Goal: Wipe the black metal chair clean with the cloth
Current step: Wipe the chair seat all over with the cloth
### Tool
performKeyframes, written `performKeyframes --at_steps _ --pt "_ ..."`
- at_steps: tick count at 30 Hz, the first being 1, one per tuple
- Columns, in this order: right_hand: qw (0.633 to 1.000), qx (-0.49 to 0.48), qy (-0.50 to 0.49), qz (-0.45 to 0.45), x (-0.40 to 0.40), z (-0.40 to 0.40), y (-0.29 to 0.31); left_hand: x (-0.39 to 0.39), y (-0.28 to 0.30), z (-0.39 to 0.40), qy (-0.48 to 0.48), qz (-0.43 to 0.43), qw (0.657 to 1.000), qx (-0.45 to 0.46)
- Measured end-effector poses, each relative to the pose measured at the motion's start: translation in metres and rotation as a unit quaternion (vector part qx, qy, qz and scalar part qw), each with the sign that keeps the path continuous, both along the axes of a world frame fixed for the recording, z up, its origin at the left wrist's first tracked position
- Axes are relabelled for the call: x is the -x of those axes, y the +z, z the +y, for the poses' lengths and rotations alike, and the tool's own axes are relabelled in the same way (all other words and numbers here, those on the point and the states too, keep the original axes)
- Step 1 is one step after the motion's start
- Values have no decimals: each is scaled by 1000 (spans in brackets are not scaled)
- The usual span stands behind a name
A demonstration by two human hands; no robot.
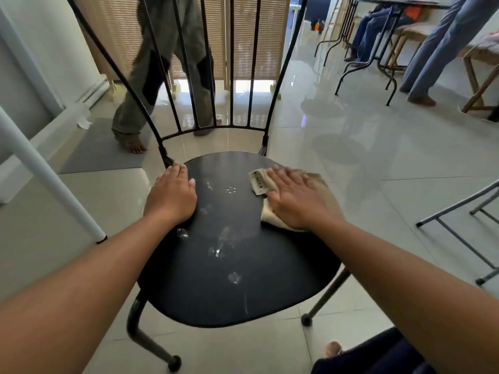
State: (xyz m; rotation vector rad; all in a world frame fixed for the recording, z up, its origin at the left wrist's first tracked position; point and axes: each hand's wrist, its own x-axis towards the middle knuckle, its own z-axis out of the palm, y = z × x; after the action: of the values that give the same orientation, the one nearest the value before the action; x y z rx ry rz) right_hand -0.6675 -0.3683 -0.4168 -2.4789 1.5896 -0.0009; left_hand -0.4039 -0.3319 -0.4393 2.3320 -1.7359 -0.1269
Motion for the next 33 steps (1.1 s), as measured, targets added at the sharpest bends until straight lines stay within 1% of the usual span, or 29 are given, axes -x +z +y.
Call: performKeyframes --at_steps 4,7,11,16,18,22,26,29,33 --pt "998 -3 -67 -7 -21 -47 1 1 1 0 -1 -2 1000 2" --pt "997 -3 -79 -9 -56 -58 0 1 2 -1 1 -4 1000 3" --pt "1000 15 -13 -15 -82 -33 -2 0 1 -2 3 -9 1000 -1" --pt "997 18 79 -15 -54 12 -7 -2 -2 -3 2 -8 1000 5" --pt "997 20 75 -7 -31 18 -8 -3 -3 -4 -1 -7 1000 8" --pt "1000 11 9 3 7 5 -4 -1 -2 -2 -3 3 1000 7" --pt "1000 16 -23 11 9 10 -5 -2 0 -1 -9 0 1000 10" --pt "1000 3 -11 -1 1 37 -4 -2 2 -1 -10 4 1000 11" --pt "999 3 47 -13 -23 91 -2 -3 0 -1 -11 9 1000 10"
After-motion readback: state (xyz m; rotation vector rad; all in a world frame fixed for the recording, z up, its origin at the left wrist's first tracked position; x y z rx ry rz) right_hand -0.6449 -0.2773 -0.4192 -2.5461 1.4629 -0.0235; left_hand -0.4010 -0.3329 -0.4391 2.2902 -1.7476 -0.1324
